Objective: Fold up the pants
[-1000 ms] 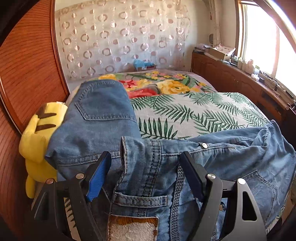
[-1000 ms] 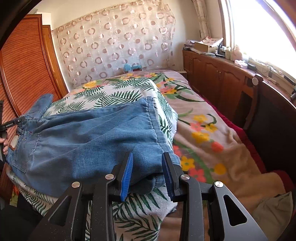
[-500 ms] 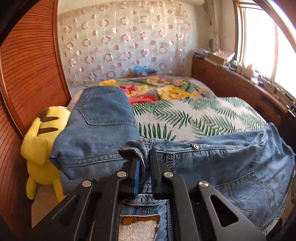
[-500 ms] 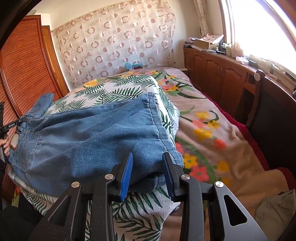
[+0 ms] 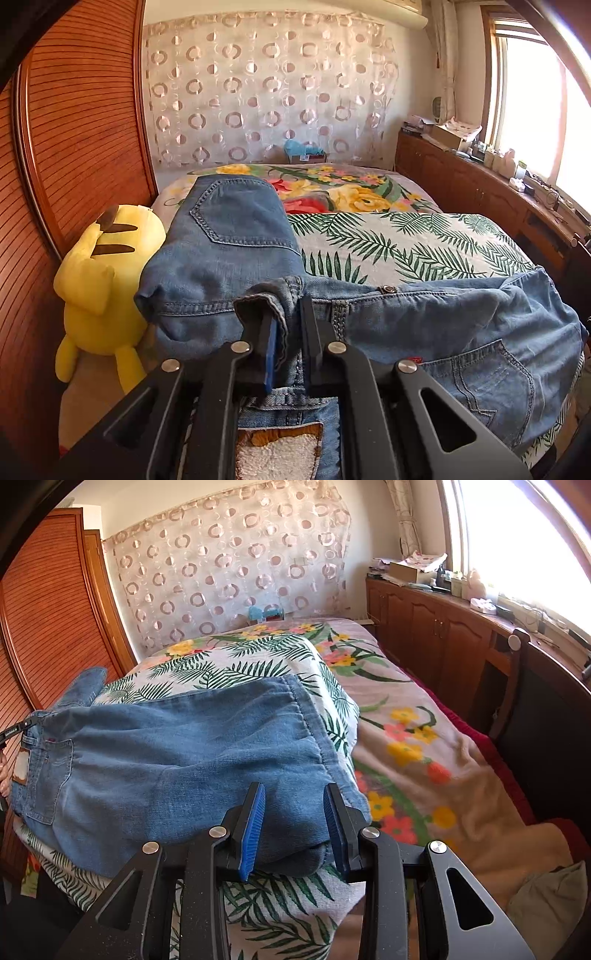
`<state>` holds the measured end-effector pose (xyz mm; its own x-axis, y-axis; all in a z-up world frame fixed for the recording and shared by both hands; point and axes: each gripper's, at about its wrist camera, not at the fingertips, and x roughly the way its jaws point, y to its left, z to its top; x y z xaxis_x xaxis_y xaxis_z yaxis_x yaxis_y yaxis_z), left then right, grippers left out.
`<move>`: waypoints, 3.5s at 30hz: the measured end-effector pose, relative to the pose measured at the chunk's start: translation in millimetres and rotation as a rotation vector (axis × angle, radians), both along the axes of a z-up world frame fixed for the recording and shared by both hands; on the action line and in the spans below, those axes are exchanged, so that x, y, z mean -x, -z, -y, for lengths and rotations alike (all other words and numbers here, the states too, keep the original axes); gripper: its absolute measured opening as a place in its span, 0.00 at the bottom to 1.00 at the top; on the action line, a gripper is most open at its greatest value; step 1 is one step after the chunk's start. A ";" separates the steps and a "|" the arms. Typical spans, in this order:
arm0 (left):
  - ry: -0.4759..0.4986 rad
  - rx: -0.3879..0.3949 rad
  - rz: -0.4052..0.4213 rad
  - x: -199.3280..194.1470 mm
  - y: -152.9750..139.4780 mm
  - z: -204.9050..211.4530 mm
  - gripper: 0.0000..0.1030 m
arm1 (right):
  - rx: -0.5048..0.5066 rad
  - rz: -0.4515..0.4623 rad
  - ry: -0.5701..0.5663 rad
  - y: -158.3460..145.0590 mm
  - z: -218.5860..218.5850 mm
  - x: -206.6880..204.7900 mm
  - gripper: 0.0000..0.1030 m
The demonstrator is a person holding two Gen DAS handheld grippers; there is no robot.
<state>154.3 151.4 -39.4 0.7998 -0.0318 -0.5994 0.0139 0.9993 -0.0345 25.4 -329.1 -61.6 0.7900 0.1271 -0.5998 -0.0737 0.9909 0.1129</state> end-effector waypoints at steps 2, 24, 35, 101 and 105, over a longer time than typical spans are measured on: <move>0.006 -0.004 0.005 3.3 -1.2 2.7 0.12 | 0.007 -0.005 -0.004 1.1 -0.7 -1.6 0.33; 0.176 0.041 0.024 53.3 5.0 83.5 0.78 | 0.064 -0.048 -0.041 17.2 -19.4 -22.1 0.37; 0.258 0.026 -0.021 69.5 37.4 138.5 0.78 | 0.103 -0.031 -0.040 16.6 -22.0 -21.1 0.41; 0.244 0.030 0.010 94.6 15.2 136.0 0.79 | 0.070 0.050 -0.210 -72.3 -22.1 -11.7 0.05; 0.221 0.032 0.046 105.6 -2.1 122.1 0.79 | 0.089 0.107 -0.313 -95.1 -60.7 -7.9 0.05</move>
